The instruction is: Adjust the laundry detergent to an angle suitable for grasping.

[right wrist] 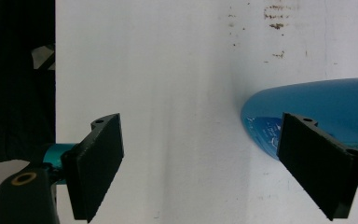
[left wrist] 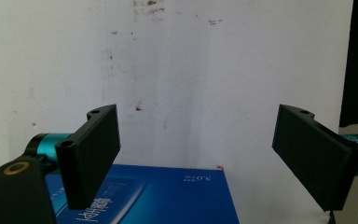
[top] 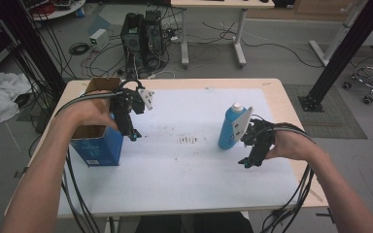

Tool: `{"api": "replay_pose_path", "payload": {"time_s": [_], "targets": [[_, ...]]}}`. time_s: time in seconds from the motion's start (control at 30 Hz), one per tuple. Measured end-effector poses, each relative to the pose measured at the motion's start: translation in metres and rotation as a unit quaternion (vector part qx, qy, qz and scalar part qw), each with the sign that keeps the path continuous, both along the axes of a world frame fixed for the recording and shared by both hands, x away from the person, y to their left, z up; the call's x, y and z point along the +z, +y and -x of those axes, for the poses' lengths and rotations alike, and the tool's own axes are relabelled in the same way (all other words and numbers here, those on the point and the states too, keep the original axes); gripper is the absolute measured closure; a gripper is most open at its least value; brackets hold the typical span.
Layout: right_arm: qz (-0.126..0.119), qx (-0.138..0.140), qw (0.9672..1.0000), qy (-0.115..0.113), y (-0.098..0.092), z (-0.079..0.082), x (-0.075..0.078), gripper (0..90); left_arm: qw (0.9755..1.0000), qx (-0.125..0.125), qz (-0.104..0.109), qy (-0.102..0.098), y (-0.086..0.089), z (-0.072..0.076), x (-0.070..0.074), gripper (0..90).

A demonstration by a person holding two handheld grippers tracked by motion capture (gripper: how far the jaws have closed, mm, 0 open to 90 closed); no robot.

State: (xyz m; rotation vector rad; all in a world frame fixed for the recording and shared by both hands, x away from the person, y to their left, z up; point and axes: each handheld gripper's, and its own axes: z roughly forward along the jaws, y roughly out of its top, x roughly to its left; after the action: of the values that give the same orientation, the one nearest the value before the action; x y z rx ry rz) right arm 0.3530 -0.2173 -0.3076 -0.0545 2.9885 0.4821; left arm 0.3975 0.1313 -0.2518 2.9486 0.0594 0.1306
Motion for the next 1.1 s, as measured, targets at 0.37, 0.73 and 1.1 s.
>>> {"api": "replay_pose_path", "payload": {"time_s": [0.37,0.73,1.1], "targets": [[0.014,0.004,0.9999,-0.001,-0.001,0.003,0.003,13.8,1.0000,0.005,0.006,-0.001,0.002,0.002,0.002,15.0],[0.002,-0.002,1.0000,-0.008,-0.007,0.008,0.007,13.8,0.9997,0.015,0.018,-0.002,-0.003,0.001,0.003,15.1],[0.012,0.000,0.9998,-0.013,-0.014,0.014,0.013,13.8,0.9985,0.035,0.043,0.004,-0.019,0.008,-0.001,15.1]]}}
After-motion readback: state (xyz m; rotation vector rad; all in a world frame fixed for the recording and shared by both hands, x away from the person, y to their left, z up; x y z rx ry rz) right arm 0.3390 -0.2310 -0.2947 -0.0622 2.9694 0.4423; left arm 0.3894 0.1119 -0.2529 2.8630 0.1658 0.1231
